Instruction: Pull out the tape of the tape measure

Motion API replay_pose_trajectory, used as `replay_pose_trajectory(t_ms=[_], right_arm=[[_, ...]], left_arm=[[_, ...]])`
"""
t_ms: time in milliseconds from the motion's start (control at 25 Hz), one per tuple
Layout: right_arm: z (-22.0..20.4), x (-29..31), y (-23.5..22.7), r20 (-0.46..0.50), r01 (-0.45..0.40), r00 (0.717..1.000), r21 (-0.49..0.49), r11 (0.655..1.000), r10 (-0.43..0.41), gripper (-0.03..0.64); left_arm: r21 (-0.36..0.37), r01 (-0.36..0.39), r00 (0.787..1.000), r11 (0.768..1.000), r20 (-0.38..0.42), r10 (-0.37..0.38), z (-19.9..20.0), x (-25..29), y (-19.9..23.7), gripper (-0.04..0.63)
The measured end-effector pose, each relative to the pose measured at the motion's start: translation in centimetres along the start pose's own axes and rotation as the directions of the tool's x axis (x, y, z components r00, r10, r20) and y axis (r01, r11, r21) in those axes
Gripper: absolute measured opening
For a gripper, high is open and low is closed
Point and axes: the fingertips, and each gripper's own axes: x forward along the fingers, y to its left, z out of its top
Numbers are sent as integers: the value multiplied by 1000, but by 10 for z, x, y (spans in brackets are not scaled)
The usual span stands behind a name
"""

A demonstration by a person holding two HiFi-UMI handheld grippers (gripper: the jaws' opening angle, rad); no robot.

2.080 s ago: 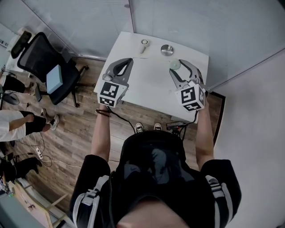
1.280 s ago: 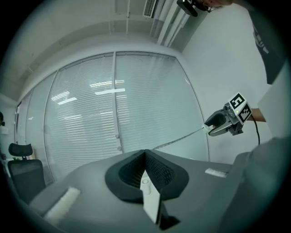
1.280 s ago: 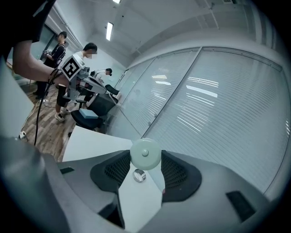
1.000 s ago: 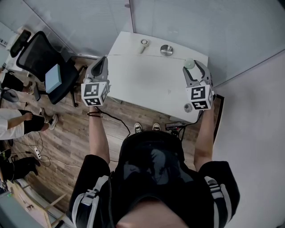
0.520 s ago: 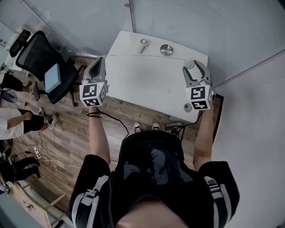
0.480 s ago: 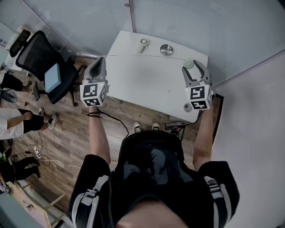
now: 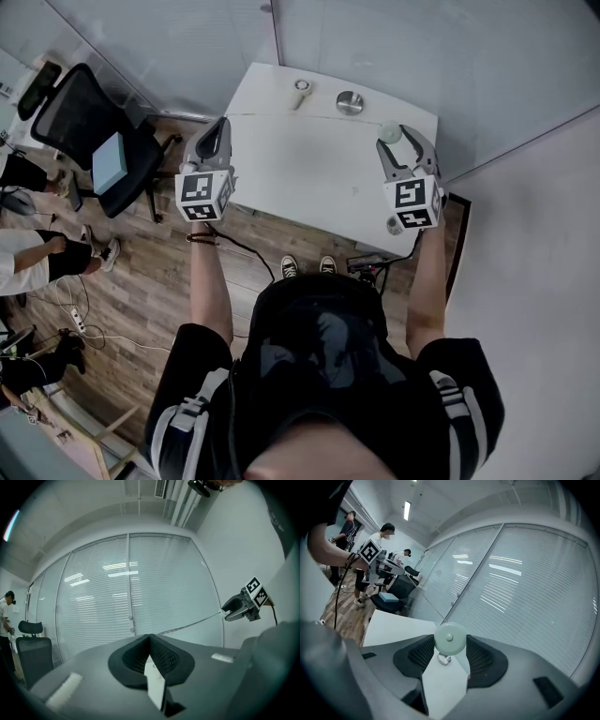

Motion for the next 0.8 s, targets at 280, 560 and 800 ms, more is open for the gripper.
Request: replay_pose_trajectory(t_ms=[280, 560, 800], right_arm=[[-28, 19, 14, -65, -66, 996, 46, 997, 69, 218], [-78, 48, 45, -175, -165, 967, 127, 978, 186, 218], [-139, 78, 82, -268, -253, 904, 290, 923, 332, 218]], left_arm=[[-49, 19, 996, 999, -82, -23, -38, 14, -6, 2], [-117, 44, 974, 992, -216, -69, -103, 26, -16, 2], [-175, 66, 929, 982, -349, -125, -168, 36, -30, 2]])
